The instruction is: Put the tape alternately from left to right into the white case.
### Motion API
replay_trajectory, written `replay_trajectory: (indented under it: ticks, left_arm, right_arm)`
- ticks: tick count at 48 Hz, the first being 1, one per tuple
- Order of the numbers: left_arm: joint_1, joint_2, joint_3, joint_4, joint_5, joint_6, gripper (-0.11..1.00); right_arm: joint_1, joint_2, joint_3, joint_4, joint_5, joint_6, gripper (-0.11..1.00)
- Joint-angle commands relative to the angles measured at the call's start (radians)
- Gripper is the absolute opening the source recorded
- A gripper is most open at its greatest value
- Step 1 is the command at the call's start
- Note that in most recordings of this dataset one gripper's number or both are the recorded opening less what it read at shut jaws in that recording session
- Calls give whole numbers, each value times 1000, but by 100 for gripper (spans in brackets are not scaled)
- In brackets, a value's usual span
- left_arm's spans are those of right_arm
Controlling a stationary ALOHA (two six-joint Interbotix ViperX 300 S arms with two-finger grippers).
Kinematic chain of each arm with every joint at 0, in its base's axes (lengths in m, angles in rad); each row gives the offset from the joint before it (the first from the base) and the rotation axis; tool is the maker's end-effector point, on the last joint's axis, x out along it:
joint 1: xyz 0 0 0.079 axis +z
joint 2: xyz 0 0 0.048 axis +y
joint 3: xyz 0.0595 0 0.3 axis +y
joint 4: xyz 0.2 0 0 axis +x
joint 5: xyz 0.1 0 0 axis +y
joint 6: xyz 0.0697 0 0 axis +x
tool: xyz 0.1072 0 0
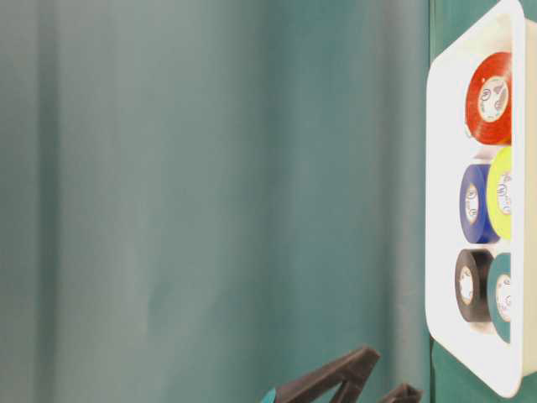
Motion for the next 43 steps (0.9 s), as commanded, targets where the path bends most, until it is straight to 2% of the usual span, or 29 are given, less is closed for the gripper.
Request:
replay_trajectory:
  ticks: [1,10,22,43]
  left_arm:
    - [3,-20,-2,-2,-15,-18,73]
    - [3,-23,8,-3,-17,-35,73]
    - [9,-61,49,-2,-23,-40,73]
    - [28,-181,143,-3,-54,-80,73]
  right_arm:
    - [2,-29,2,5,-8,2,78]
    - [2,-112,43,6,-8,2,78]
    - [2,-187,89,35,-8,2,78]
    - [2,-232,103,40,-8,2,78]
